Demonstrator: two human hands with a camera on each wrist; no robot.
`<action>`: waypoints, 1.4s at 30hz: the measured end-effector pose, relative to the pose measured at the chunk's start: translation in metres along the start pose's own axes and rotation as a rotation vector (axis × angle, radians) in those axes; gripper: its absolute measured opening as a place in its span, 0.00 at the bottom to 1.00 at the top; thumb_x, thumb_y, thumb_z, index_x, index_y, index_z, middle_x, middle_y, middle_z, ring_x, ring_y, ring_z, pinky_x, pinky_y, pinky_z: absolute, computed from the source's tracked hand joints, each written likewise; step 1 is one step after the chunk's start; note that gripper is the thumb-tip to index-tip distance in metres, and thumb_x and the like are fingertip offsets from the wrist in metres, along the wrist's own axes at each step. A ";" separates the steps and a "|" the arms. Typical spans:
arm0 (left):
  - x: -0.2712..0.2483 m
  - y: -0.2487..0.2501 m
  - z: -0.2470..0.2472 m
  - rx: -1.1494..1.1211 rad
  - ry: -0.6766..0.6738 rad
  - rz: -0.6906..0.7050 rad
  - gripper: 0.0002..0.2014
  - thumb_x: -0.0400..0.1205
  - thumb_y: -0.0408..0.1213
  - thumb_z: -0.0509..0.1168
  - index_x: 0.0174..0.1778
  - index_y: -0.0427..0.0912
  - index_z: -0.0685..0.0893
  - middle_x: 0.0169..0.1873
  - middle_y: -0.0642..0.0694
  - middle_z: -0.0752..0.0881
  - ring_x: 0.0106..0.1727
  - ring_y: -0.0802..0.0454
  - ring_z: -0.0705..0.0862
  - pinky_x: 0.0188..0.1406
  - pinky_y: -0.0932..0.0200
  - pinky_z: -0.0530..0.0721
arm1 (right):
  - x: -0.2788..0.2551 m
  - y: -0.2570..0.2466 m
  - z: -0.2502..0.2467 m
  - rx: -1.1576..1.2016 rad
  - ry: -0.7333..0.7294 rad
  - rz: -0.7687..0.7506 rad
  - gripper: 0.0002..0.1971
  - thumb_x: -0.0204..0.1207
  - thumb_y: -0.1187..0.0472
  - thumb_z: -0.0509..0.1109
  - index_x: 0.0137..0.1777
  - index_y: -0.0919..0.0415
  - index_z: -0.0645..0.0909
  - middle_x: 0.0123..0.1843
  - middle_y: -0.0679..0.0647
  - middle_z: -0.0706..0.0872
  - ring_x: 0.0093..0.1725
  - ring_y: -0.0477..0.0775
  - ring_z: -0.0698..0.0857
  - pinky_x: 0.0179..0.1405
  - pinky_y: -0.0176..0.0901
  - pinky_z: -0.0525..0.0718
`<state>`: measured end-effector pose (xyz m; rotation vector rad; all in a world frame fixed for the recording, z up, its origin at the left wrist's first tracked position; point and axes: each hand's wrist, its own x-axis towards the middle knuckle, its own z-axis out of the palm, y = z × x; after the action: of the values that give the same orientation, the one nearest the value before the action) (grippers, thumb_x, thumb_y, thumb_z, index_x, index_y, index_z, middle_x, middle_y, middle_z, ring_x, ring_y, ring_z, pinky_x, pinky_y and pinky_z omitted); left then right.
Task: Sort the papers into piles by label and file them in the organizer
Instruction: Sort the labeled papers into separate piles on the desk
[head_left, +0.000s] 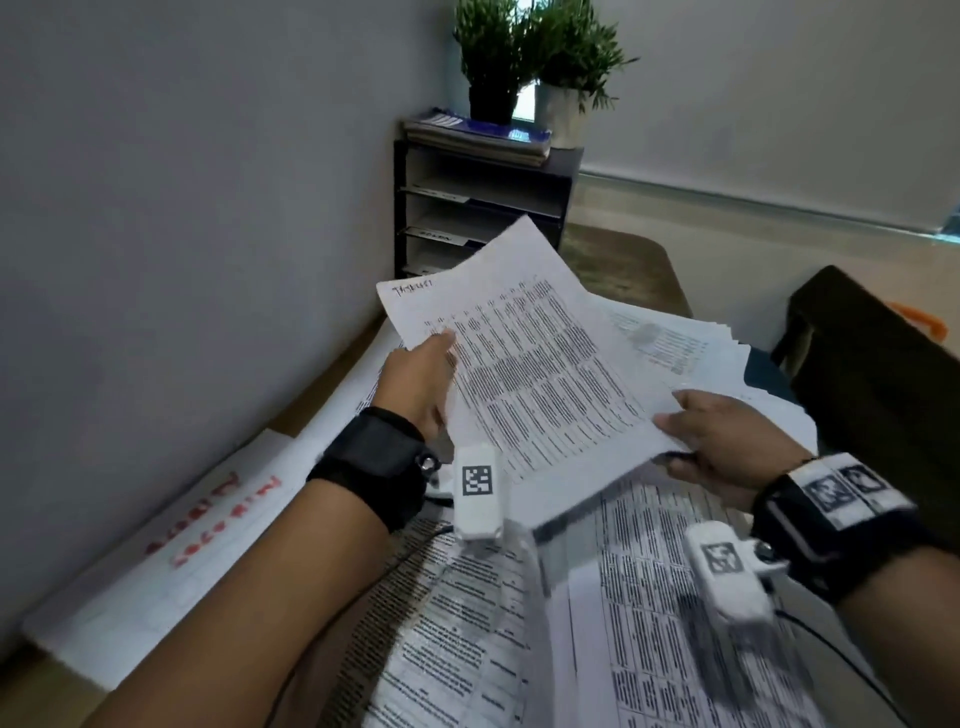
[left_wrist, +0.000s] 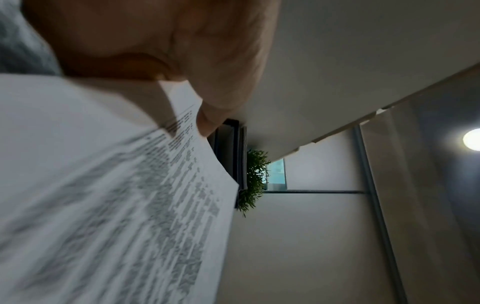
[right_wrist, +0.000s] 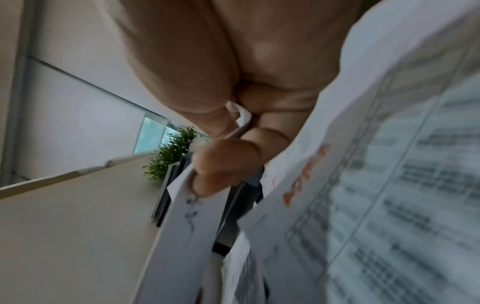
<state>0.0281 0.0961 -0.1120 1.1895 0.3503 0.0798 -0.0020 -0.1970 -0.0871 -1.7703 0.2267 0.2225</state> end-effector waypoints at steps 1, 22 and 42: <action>0.000 0.001 -0.006 0.051 0.006 -0.021 0.20 0.75 0.42 0.72 0.62 0.40 0.85 0.61 0.38 0.90 0.55 0.42 0.90 0.57 0.36 0.88 | 0.006 -0.003 0.013 0.031 -0.009 0.011 0.08 0.85 0.71 0.62 0.60 0.66 0.80 0.50 0.64 0.89 0.27 0.50 0.88 0.19 0.34 0.84; -0.017 0.004 -0.010 1.355 -0.204 0.433 0.24 0.84 0.52 0.67 0.74 0.45 0.79 0.69 0.42 0.83 0.67 0.42 0.82 0.67 0.47 0.80 | -0.088 0.065 -0.094 -0.171 0.093 -0.012 0.08 0.85 0.67 0.64 0.56 0.66 0.85 0.49 0.66 0.89 0.43 0.57 0.86 0.43 0.50 0.85; -0.090 -0.055 0.072 1.305 -0.332 0.574 0.07 0.86 0.37 0.64 0.42 0.48 0.77 0.40 0.49 0.84 0.42 0.45 0.82 0.35 0.55 0.75 | -0.107 0.085 -0.100 -0.054 0.179 -0.070 0.09 0.83 0.66 0.68 0.60 0.63 0.83 0.47 0.60 0.86 0.47 0.54 0.85 0.47 0.46 0.87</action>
<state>-0.0415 -0.0111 -0.1187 2.5307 -0.3336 0.1561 -0.1259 -0.3086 -0.1174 -1.8498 0.2891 0.0202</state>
